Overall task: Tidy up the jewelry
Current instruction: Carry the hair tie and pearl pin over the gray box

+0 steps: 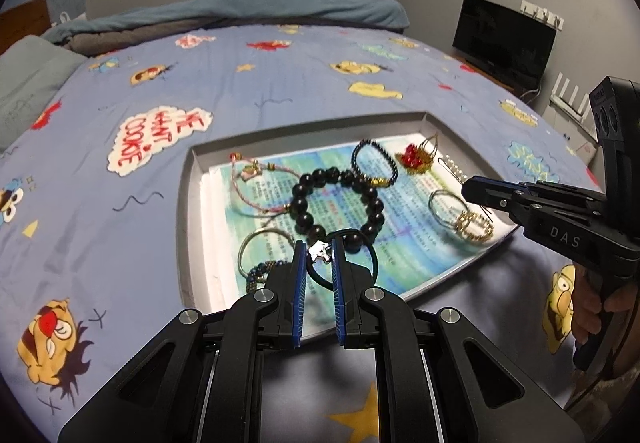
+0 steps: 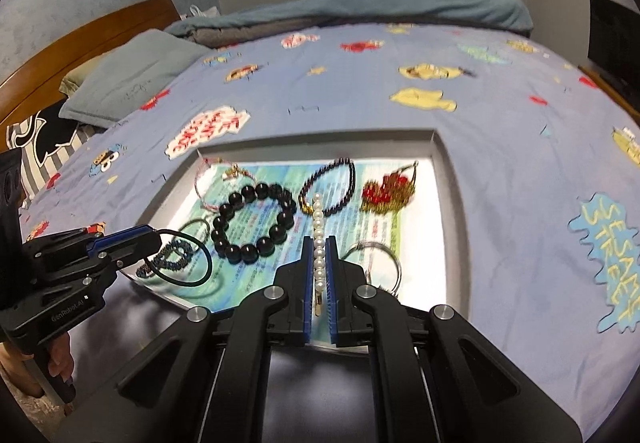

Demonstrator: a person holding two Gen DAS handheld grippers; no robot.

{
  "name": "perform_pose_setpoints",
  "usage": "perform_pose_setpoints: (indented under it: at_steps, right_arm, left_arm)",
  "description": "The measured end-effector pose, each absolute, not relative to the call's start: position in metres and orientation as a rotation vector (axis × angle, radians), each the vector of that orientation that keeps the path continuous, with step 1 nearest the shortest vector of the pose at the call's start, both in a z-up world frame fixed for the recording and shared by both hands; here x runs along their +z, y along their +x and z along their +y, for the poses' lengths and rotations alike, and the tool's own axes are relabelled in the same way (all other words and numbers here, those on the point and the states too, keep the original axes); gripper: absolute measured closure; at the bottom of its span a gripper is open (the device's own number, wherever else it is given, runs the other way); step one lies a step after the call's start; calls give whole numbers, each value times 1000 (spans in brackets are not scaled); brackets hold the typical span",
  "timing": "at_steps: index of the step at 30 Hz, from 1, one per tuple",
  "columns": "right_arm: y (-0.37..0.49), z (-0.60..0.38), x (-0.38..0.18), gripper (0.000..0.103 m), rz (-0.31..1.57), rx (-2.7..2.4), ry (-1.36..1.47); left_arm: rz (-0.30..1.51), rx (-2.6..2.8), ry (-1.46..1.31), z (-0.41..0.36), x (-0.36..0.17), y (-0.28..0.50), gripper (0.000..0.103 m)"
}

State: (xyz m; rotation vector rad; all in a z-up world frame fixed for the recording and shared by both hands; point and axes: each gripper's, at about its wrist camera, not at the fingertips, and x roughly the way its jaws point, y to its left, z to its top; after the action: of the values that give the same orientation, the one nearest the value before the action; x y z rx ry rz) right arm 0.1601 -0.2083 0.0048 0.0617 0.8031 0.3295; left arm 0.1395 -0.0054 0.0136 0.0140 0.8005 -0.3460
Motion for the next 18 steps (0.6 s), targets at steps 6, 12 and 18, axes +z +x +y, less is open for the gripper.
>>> perform_pose_setpoints:
  at_steps: [6,12,18]
  right_arm:
    - [167,-201,-4,97,858,340,56]
    - [172,-191,-12,97,904,349,46]
    - [181,-187,-18,97,936,344,58]
  left_arm:
    - [844,-363,13,-7,4,147,90]
    - [892,-397,29,-17,-4,153,90]
    - [917,-410,26,-21,-11,156,90]
